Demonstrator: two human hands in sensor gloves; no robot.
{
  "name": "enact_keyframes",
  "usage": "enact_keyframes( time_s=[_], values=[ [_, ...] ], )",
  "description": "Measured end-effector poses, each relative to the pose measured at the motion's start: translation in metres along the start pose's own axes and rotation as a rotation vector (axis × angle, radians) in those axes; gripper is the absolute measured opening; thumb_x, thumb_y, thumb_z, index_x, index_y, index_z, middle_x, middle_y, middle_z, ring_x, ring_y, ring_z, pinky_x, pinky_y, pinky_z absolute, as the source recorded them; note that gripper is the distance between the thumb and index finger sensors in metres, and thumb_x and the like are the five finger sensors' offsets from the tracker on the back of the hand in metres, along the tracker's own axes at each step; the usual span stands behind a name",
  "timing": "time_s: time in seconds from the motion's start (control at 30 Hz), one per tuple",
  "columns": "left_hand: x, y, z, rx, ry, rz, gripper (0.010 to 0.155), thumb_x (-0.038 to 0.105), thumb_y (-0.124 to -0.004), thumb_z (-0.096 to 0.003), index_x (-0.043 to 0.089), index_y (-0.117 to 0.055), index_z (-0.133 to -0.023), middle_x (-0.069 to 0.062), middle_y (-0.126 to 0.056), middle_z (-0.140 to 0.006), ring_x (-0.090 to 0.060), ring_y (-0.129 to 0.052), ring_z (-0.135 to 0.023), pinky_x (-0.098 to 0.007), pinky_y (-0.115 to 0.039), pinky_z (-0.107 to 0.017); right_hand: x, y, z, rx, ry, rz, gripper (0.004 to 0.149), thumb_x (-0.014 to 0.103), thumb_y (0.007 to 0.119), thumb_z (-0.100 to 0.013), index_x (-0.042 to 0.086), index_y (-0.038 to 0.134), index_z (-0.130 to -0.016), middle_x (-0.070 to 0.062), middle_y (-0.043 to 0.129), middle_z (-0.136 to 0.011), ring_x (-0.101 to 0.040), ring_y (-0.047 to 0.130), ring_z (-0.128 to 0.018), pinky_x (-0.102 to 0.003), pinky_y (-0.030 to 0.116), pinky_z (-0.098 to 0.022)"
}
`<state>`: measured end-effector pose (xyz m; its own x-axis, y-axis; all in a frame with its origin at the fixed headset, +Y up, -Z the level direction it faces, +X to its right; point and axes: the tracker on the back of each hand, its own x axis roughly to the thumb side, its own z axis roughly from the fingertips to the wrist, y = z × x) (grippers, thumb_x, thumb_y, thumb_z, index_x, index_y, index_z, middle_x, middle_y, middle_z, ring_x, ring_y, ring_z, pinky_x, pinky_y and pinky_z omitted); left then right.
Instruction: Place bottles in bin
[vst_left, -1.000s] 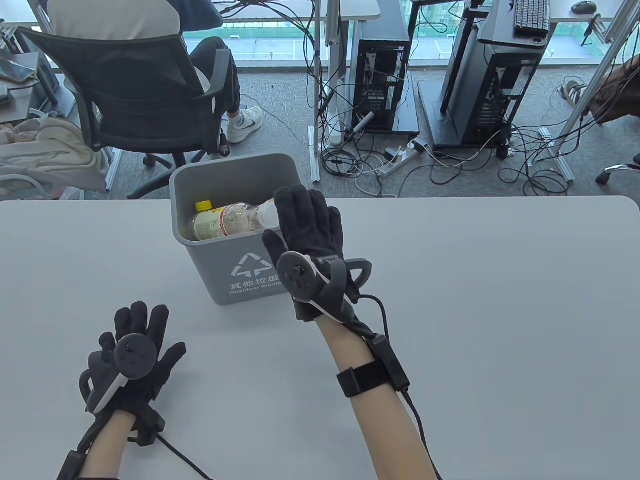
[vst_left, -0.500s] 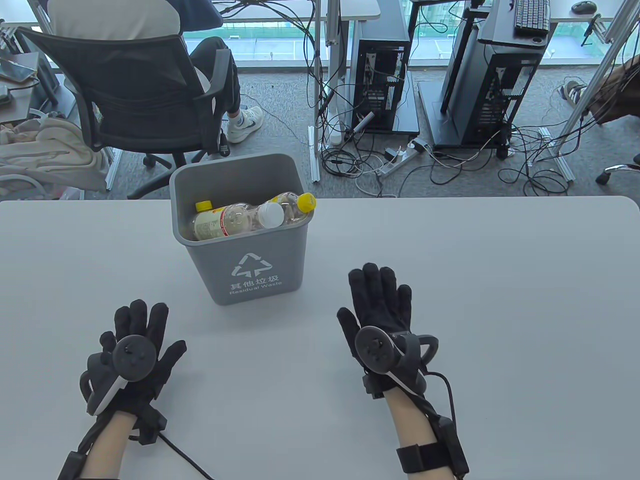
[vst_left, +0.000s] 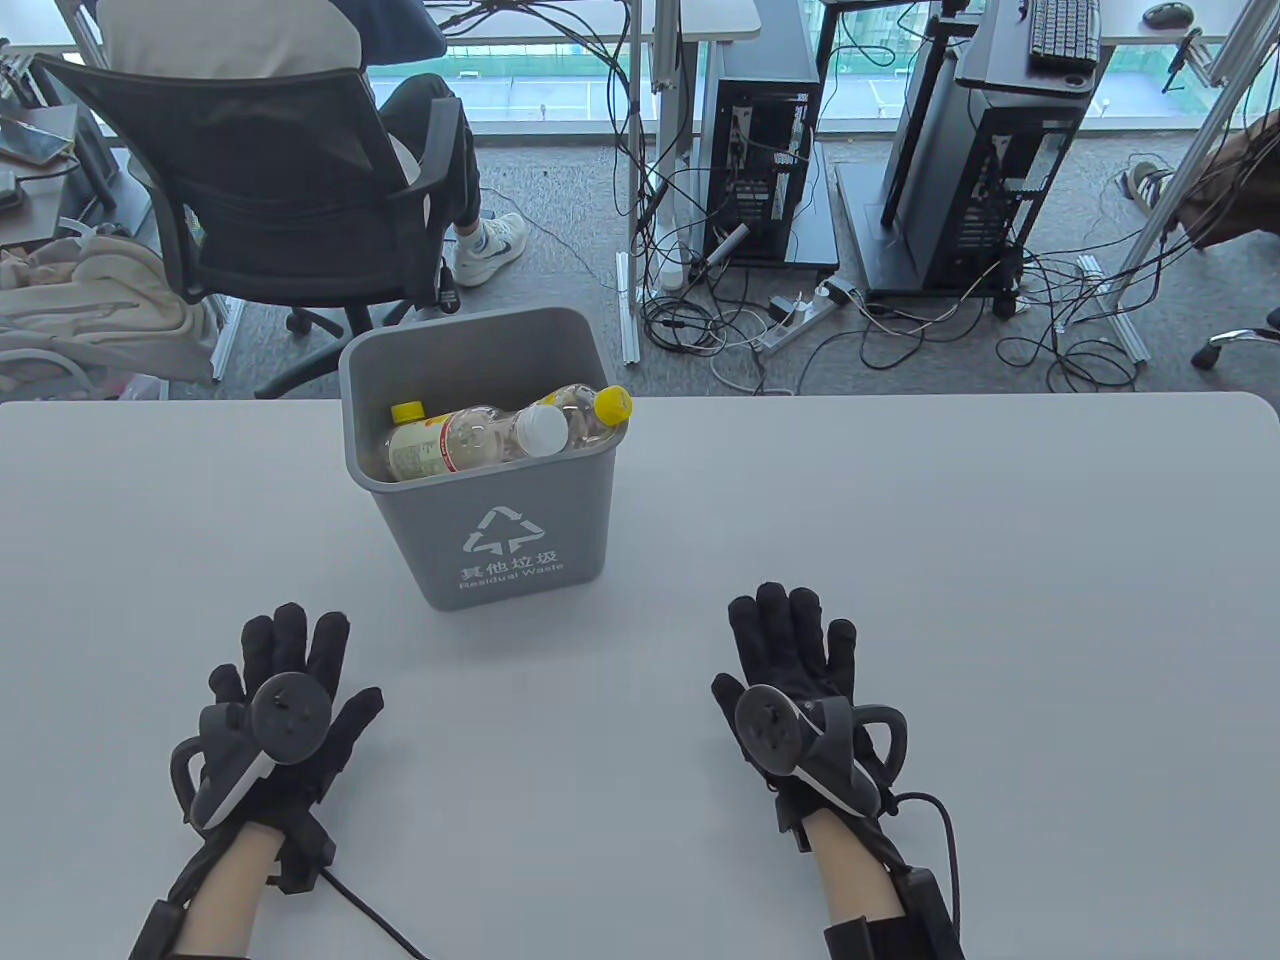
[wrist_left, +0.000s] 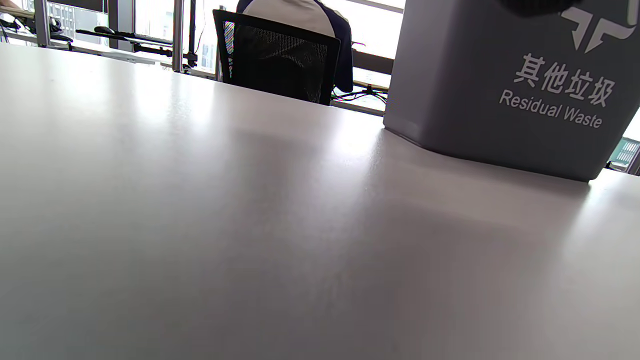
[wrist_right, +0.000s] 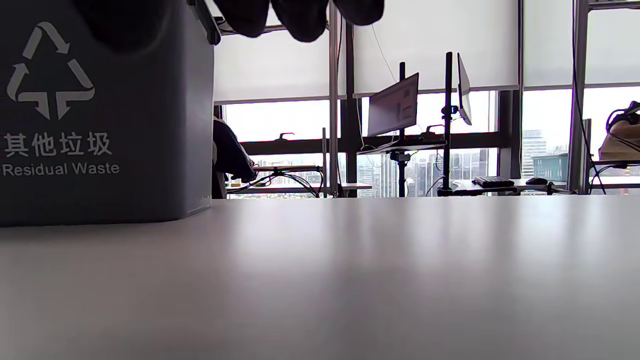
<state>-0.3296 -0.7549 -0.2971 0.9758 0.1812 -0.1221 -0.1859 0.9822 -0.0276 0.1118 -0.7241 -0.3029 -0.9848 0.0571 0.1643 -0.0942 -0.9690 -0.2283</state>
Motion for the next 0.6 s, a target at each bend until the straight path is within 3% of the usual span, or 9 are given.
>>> enact_keyframes(
  time_s=[0.6],
  values=[
    [0.0010, -0.0010, 0.0001, -0.023, -0.004, -0.005, 0.082, 0.071, -0.056, -0.0483, 0.041, -0.020, -0.116, 0.003, -0.008, -0.129, -0.031, -0.007, -0.122, -0.065, -0.019, -0.085, -0.0003, 0.0043, -0.0029, 0.036, 0.025, 0.013, 0.074, 0.059, 0.061, -0.053, 0.031, 0.034, -0.116, -0.003, 0.028, -0.125, -0.032, 0.022, -0.114, -0.059, 0.026, -0.081]
  ],
)
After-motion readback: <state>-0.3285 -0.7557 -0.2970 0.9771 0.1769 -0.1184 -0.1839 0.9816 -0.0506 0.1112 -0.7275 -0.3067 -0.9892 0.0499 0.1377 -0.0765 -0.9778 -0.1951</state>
